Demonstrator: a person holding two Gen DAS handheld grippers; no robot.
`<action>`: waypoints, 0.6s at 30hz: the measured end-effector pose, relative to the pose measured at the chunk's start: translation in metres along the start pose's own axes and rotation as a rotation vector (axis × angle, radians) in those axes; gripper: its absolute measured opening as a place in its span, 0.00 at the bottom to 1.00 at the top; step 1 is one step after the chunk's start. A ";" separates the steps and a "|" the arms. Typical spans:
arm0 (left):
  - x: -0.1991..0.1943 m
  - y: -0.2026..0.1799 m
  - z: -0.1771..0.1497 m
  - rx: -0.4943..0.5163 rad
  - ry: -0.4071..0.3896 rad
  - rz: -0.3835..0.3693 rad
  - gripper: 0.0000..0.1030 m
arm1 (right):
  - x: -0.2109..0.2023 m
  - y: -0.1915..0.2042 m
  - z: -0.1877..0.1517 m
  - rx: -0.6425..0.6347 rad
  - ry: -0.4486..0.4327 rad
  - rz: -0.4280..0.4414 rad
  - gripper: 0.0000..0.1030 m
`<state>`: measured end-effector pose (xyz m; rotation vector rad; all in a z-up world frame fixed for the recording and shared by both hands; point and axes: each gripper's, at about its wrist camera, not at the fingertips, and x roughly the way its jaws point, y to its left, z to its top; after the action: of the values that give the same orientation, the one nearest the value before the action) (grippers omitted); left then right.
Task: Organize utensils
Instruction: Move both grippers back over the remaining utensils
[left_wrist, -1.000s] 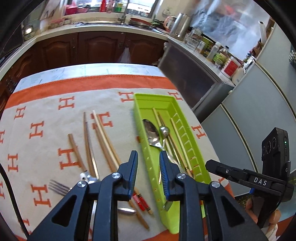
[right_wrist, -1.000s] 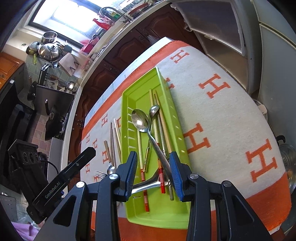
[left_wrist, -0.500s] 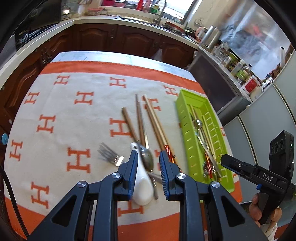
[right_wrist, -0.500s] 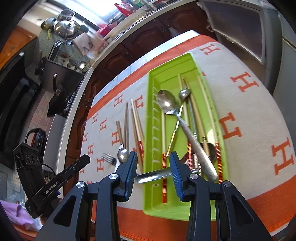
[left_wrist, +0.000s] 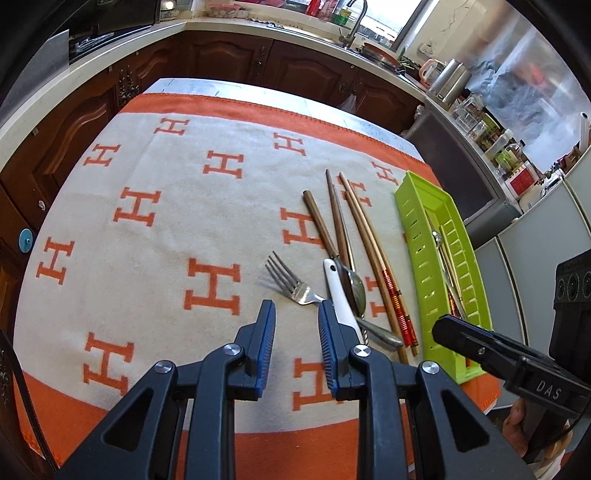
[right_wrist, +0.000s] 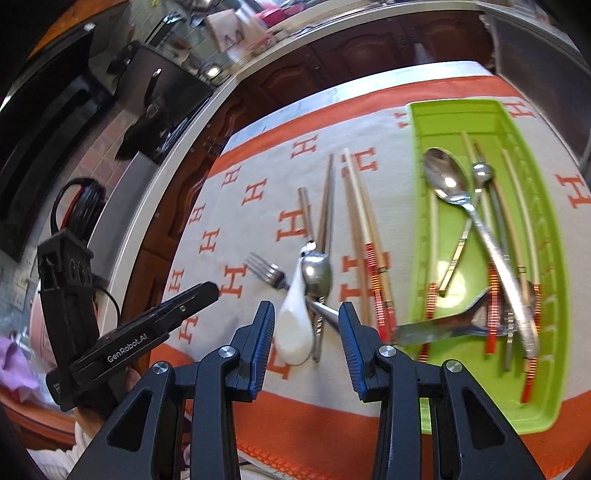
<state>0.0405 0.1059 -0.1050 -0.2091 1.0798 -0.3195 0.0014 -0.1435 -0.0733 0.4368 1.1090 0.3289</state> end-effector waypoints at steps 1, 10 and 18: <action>0.002 0.001 -0.002 0.005 0.007 0.003 0.20 | 0.006 0.005 -0.002 -0.019 0.010 -0.006 0.35; 0.015 0.020 -0.014 -0.001 0.042 -0.009 0.20 | 0.058 0.023 -0.011 -0.096 0.098 -0.059 0.35; 0.016 0.034 -0.017 -0.029 0.042 -0.044 0.20 | 0.083 0.026 -0.013 -0.143 0.110 -0.128 0.35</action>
<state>0.0378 0.1323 -0.1369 -0.2532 1.1225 -0.3491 0.0224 -0.0802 -0.1302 0.2221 1.2060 0.3195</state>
